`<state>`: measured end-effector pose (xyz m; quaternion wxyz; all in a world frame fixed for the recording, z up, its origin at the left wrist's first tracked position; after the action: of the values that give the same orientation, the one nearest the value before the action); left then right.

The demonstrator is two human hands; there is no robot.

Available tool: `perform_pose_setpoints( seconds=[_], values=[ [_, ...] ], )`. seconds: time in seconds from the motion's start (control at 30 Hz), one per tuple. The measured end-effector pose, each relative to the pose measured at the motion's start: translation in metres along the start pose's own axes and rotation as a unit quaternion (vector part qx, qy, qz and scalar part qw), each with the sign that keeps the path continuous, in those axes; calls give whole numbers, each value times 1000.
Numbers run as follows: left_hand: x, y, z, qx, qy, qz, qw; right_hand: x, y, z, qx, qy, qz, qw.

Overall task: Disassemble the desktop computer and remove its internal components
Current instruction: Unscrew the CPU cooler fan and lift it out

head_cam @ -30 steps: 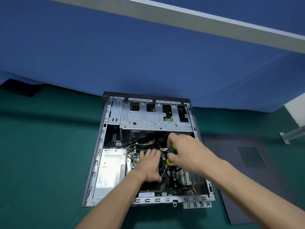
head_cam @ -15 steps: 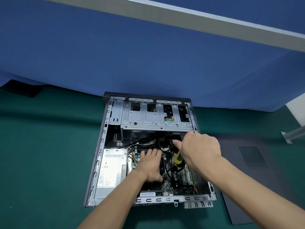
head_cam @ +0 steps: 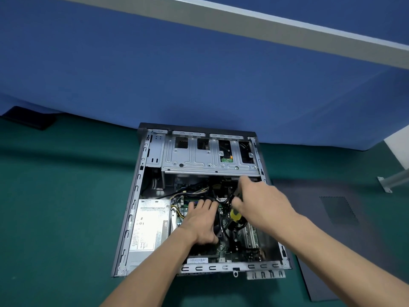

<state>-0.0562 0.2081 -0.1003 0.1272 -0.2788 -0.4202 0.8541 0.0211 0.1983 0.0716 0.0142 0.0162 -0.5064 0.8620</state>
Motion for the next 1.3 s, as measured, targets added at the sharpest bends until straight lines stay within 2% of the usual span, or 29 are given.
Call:
perform_pose_setpoints(
  seconds=[0.03,0.1,0.17,0.2,0.27,0.33,0.37,0.47,0.5,0.63,0.67,0.77,0.83,0.93,1.07,1.1,1.2,1.23,1.3],
  values=[
    [0,0,0,3,-1,-1,1000,-1,-4,1,-28,23,41,999],
    [0,1,1,7,-4,-1,1000,8,-2,4,-42,-17,77,996],
    [0,0,2,3,-4,2,1000,25,7,8,0,-112,41,993],
    [0,0,2,2,-3,3,1000,29,11,10,24,-130,21,991],
    [0,0,2,6,-2,6,1000,20,8,6,-1,-70,40,997],
    [0,0,2,10,-5,7,1000,8,-4,4,-44,12,115,992],
    [0,0,2,10,-7,7,1000,7,-5,3,-44,9,122,992],
    [0,0,2,5,-4,11,1000,19,3,5,21,-109,60,992],
    [0,0,2,5,-3,13,1000,22,7,7,40,-124,45,990],
    [1,0,1,16,-5,34,999,1,-5,2,-29,1,117,993],
    [1,-1,1,17,-5,40,999,0,-4,-1,-22,-12,111,993],
    [3,-2,1,14,-3,53,998,9,2,-1,49,-103,-1,993],
    [3,-2,1,14,-2,59,998,9,5,0,43,-77,-8,996],
    [3,-2,3,17,-3,65,998,1,-3,-1,-24,-6,62,998],
    [3,-4,4,10,0,60,998,12,1,2,45,-118,-12,992],
    [3,-4,4,10,1,59,998,12,3,4,49,-108,-15,993],
    [2,-2,4,16,2,51,999,1,-2,1,-6,5,47,999],
    [1,-1,5,16,3,44,999,0,-3,-1,-9,16,65,998],
    [0,-1,4,17,6,31,999,5,-1,-3,19,-40,20,999]
  ],
)
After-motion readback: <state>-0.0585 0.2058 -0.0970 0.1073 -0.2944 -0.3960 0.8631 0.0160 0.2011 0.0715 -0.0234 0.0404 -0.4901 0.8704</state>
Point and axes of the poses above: each hand's wrist, its own z-axis away from the middle knuckle, its own y-axis out of the palm, x = y × z, the point moved 7 cm from there along -z, towards the middle knuckle, and after that the axes turned 12 degrees about x, right-handed, at the moved point
